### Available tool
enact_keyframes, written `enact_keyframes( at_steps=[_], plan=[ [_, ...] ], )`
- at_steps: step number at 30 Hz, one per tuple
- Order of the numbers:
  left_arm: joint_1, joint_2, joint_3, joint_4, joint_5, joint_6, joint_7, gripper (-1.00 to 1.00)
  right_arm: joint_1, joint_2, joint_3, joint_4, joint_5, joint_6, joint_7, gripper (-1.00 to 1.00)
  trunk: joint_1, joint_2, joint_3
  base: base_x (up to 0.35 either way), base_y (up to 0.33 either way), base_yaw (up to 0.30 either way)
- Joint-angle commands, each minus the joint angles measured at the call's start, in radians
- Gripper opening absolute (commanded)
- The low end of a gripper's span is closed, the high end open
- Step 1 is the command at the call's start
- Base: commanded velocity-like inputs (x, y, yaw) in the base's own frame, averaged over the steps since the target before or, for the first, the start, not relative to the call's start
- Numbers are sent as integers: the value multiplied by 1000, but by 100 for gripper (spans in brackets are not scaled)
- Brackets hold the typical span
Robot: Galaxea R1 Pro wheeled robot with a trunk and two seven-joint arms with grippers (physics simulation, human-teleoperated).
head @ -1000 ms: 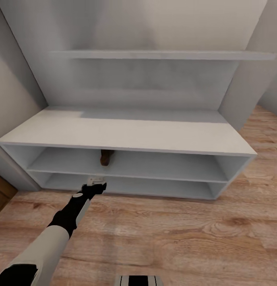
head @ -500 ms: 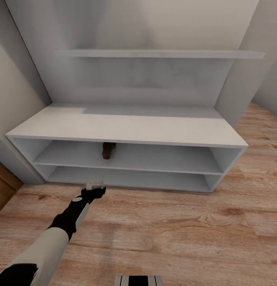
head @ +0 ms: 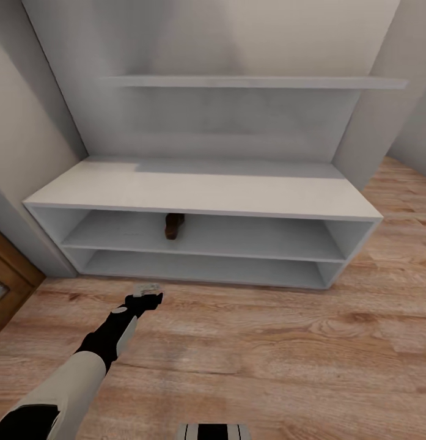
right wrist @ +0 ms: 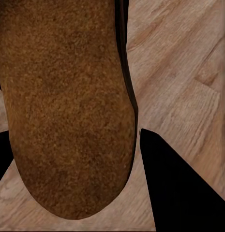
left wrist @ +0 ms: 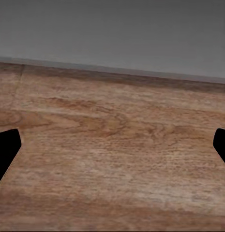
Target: Pick up the two gym shoes and the two sandals from the corridor floor and place them onto the hallstand (shoe rack) in the corridor, making sure they are on the rack and not on the floor. Arrange them so the two gym shoes are next to each other and the two sandals are next to each other.
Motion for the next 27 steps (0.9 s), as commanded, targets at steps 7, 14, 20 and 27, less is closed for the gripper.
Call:
enact_keyframes(
  at_steps=[7, 14, 20, 27],
  plan=[
    [0, 0, 0, -2, 6, 6, -2, 100, -1, 0, 1, 0, -5, 7, 0, -100, -1, 0, -1, -261, 236, 0],
    [0, 0, 0, -2, 6, 6, -2, 100, -1, 0, 1, -2, -3, 7, 0, -100, -1, 0, -1, -101, 204, 0],
    [0, 0, 0, -2, 6, 6, -2, 100, -1, 0, 1, -2, -3, 7, 0, -100, -1, 0, -1, -6, 17, 0],
    [0, 0, 0, -2, 6, 6, -2, 100, -1, 0, 1, -2, -3, 7, 0, -100, -1, 0, -1, -84, 91, 0]
  ],
)
